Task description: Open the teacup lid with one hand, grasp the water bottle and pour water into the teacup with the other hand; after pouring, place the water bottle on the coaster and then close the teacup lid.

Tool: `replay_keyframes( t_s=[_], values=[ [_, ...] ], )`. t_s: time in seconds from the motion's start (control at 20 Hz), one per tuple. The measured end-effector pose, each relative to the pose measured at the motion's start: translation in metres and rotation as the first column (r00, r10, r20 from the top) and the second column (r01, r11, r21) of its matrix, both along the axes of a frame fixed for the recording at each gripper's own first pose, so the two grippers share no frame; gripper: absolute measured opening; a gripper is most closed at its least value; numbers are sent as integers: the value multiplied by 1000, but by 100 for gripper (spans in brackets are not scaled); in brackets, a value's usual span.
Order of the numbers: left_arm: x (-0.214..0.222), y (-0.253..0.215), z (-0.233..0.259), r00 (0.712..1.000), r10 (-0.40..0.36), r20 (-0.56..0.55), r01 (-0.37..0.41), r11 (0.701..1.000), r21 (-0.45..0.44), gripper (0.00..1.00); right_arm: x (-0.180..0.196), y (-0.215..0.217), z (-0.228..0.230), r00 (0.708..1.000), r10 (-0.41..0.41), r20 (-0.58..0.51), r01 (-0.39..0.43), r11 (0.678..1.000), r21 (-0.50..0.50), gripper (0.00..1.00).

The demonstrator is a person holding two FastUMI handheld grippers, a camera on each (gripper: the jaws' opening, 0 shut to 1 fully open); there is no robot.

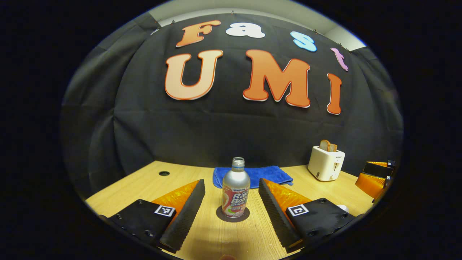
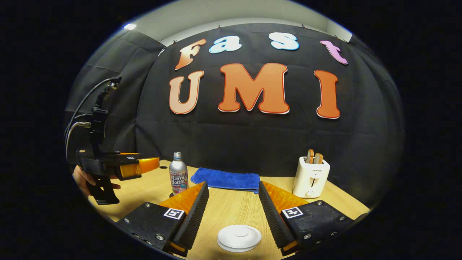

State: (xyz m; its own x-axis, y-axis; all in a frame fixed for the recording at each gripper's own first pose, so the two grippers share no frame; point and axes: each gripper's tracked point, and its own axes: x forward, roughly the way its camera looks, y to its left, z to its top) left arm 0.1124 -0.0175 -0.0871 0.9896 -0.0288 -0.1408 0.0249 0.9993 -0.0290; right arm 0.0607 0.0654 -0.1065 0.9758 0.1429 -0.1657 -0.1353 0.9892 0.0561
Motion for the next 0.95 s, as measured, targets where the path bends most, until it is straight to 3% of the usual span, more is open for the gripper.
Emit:
replay_keyframes(
  t_s=[0.3,0.55,0.6,0.65,0.95],
  values=[
    [-40,7,49,995,29,101,-28,1000,-8,96,0,-3,37,995,-52,88,57,997,-49,83],
    [-59,12,48,993,57,108,-56,998,-8,96,-4,-2,42,992,-65,107,72,996,-57,86],
    [-61,13,46,992,63,105,-63,998,-6,97,-5,-1,42,992,-69,108,75,996,-55,82],
    [-63,15,43,992,70,103,-70,998,0,97,-4,-1,42,992,-71,108,77,996,-53,89],
    [-69,18,44,990,88,114,-92,995,33,97,-4,-9,39,990,-92,108,99,994,-53,94]
  ],
)
